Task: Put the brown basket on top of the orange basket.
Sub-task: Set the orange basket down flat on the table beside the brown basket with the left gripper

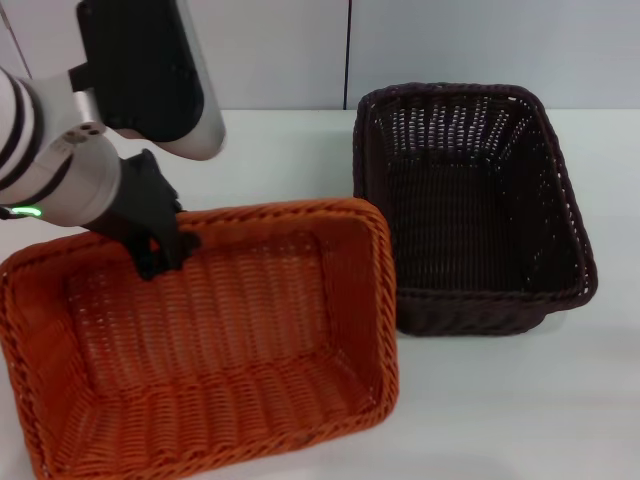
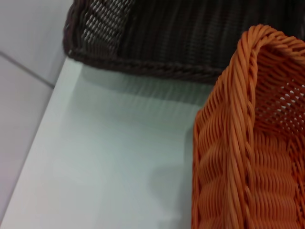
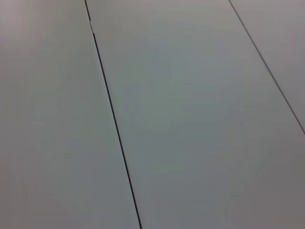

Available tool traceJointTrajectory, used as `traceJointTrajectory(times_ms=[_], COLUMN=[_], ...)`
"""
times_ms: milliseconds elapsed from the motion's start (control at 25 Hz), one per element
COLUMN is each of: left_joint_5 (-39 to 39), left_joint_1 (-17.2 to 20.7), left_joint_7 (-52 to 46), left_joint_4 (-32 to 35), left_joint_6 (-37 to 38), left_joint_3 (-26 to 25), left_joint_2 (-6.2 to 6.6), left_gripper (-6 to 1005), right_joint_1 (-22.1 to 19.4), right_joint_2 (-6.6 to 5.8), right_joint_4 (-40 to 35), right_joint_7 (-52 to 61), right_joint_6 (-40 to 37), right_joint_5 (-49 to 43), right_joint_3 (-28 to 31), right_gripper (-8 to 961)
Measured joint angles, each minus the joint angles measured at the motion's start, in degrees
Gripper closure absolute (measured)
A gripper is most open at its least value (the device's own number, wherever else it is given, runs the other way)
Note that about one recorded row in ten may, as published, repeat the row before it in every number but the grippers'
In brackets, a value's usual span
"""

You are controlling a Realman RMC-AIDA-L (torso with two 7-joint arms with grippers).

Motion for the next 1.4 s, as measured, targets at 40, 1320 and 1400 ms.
traceJointTrajectory(times_ms=[40, 1320, 1400], left_joint_5=[-0.3, -3.6, -3.5], left_joint_1=[-0.2, -5.0, -5.4], left_joint_7=[-0.1, -1.9, -1.9], left_joint_4=[0.1, 10.9, 12.0], left_joint_6=[0.0, 6.2, 6.6], left_joint_3=[0.2, 3.9, 4.1], left_joint_2=[0.01, 0.03, -0.01], left_gripper=[848, 838, 832], right_joint_1=[0.0, 0.0, 0.0], right_joint_2=[0.0, -0.18, -0.18], right_joint_4=[0.1, 1.2, 1.2], right_joint_7=[0.0, 0.0, 0.0], right_joint_6=[0.0, 0.3, 0.3], right_joint_5=[0.0, -0.5, -0.5], right_joint_3=[0.0, -0.1, -0.1], right_gripper=[131, 132, 132])
